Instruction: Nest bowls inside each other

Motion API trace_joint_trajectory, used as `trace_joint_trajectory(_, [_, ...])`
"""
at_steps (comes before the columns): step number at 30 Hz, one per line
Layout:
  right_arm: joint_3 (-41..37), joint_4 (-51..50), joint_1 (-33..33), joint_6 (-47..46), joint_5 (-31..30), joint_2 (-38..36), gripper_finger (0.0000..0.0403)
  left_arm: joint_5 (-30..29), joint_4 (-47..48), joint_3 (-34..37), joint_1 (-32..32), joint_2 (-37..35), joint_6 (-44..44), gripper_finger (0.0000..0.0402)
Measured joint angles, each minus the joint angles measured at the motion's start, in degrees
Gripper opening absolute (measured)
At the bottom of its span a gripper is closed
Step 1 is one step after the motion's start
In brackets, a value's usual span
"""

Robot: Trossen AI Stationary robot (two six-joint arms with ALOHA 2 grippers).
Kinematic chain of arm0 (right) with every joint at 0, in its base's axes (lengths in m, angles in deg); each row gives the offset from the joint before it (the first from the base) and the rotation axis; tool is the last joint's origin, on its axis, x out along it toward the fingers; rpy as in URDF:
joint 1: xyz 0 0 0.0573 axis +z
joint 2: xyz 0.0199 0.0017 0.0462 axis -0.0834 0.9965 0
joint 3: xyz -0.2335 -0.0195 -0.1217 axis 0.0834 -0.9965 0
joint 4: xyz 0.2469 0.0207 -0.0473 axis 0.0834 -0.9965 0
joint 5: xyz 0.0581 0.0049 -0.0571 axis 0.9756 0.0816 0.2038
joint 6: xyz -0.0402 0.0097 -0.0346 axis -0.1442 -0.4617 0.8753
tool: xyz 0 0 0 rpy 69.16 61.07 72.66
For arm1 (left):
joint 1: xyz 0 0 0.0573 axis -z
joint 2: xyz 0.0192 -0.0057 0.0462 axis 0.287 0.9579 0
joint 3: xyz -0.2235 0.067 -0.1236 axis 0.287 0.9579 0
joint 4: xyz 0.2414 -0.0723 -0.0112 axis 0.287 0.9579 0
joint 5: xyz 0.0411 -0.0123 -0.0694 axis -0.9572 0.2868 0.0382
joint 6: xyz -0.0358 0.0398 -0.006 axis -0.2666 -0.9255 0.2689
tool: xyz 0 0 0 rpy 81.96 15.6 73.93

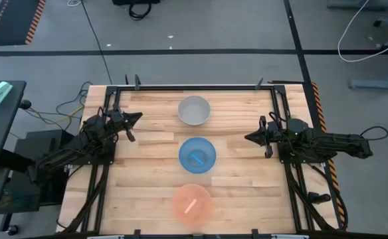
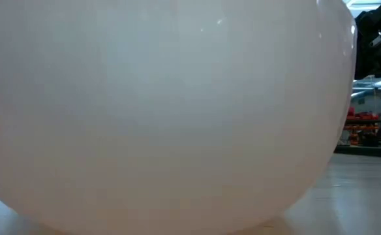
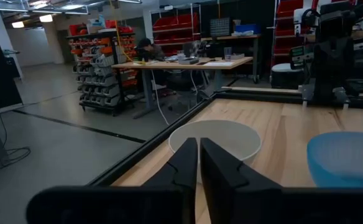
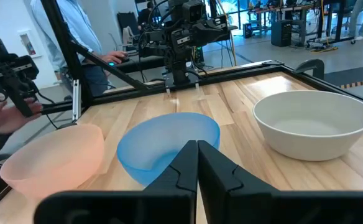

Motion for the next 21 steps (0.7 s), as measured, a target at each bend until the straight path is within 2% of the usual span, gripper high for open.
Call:
trace_joint_trajectory(5, [0.0, 0.1, 0.0, 5.0, 0.0, 0.0, 0.0016, 0.0, 0.0, 0.0, 0.0, 0.0, 0.0, 0.0026])
trace_joint_trajectory(13, [0.0, 0.0, 0.0, 1.8, 0.0, 0.0, 0.0016, 0.0, -0.6, 0.0, 0.0, 0.0, 0.0, 0.0036])
trace_joint_trajectory(21, [0.0, 0.1, 0.0, 1.7, 0.0, 0.0, 0.0016, 0.0, -1.1, 0.0, 0.0, 0.0, 0.0, 0.0024])
